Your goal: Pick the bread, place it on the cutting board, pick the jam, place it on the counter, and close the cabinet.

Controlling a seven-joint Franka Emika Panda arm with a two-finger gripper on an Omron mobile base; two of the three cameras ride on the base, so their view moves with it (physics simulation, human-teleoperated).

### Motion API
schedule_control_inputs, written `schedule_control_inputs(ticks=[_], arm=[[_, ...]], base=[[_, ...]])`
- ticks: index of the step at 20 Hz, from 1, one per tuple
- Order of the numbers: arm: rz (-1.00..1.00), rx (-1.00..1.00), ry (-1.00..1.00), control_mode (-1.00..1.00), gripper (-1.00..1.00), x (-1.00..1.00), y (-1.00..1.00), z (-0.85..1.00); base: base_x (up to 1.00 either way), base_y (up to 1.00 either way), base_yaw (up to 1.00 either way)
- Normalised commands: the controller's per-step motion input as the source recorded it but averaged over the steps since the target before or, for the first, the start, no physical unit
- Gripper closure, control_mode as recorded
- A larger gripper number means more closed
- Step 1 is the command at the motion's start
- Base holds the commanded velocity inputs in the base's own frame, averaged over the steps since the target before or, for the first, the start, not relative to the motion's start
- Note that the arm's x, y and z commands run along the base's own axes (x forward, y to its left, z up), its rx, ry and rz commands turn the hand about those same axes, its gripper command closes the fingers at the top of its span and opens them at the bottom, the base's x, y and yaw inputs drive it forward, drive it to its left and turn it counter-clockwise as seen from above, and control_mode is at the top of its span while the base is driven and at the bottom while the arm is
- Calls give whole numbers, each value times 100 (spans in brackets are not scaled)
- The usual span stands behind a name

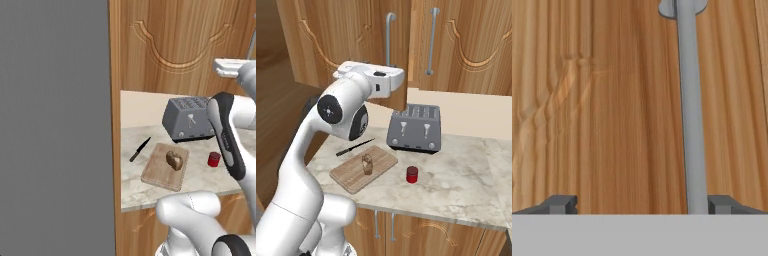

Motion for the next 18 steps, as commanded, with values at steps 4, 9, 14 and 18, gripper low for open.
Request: schedule_control_inputs(ticks=[4, 9, 14, 18], arm=[[11, 0, 1, -100, -100, 45, -14, -1], [11, 0, 2, -100, -100, 49, -9, -2], [8, 0, 2, -100, -100, 51, -1, -3], [6, 0, 2, -100, -100, 44, 0, 0]], base=[[0, 0, 0], [0, 0, 0], [0, 0, 0], [0, 0, 0]])
